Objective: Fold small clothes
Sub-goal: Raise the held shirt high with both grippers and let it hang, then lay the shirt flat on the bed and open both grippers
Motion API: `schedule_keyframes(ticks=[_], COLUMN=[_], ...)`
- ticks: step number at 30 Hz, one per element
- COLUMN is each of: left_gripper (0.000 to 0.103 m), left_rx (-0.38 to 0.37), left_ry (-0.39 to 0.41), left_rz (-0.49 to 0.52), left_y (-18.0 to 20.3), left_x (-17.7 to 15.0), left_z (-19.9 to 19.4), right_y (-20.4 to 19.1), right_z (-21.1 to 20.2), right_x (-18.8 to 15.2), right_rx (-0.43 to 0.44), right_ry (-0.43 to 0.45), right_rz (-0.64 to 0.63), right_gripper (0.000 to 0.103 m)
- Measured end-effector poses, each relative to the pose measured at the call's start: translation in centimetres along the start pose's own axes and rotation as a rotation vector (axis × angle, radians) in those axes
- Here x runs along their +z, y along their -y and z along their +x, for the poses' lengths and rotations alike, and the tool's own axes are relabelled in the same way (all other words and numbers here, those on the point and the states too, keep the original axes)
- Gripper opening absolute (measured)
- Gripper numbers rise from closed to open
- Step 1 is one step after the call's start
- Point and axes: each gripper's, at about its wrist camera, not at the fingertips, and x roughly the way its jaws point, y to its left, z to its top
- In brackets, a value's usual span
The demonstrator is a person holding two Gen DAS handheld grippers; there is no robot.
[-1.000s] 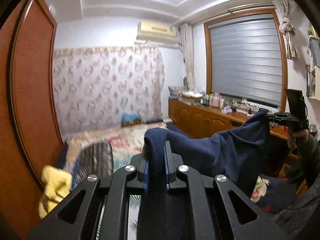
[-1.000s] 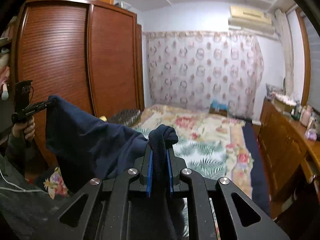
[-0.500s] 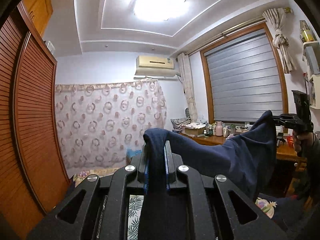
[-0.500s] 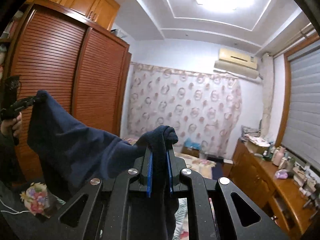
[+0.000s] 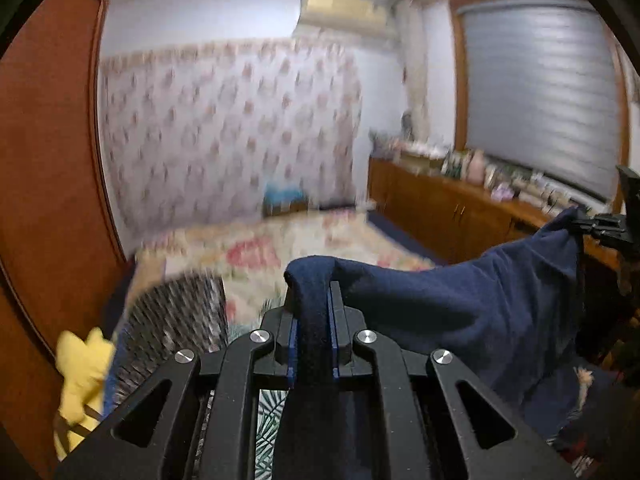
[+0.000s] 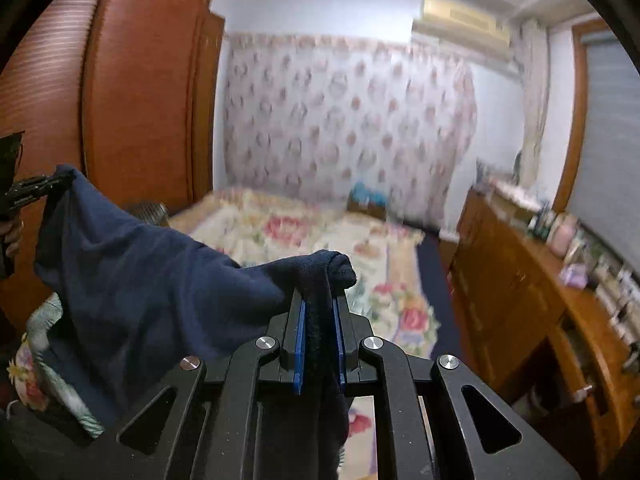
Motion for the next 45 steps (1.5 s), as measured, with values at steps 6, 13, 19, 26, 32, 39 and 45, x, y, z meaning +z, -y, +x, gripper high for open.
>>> schedule_keyframes(ticks=[6,13,19,26,32,39,45], left_gripper=[0.013,0.013,0.013,0.021,0.064,0.078,0.078], left_rx=[0.037,0.05,0.067,0.084,0.057,0.072,0.071], left_ry=[-0.107,-0.066,-0.062,-0.153,-0.193,-0.243,-0.285], left_rz=[-0.016,-0.026,-0.021,-0.013,-0.017,-0.035,-0.034], left_y=[-0.6,-0.9,-1.5,-1.4,-1.8,-2.0,-1.3], left_x=[-2.3,0.7,2.9,1.7,-0.4,-4.8,-7.7], left_z=[6.8,7.4,10.1,14.4,13.6,10.2,8.4], right_y=[0.8,1.7,2.4,1.8,2.5,2.0,1.9], right_z=[8.7,8.8,10.1,16.2,15.7,12.7,11.3], right_x=[1.9,5.3,3.6,3.1,5.6,3.3,-0.3], right_rx=[-0.024,-0.034,-0.048,-0.059,-0.048,-0.004,0.053], right_ry=[-0.101,-0.081,-0.054,-0.178,-0.224,-0.221,-0.262], right_rz=[0.031,0.069,0.081,0.114,0.15,0.167,0.227], right_gripper=[0.012,0.012,0.012,0.018,0.058,0.058,0.058])
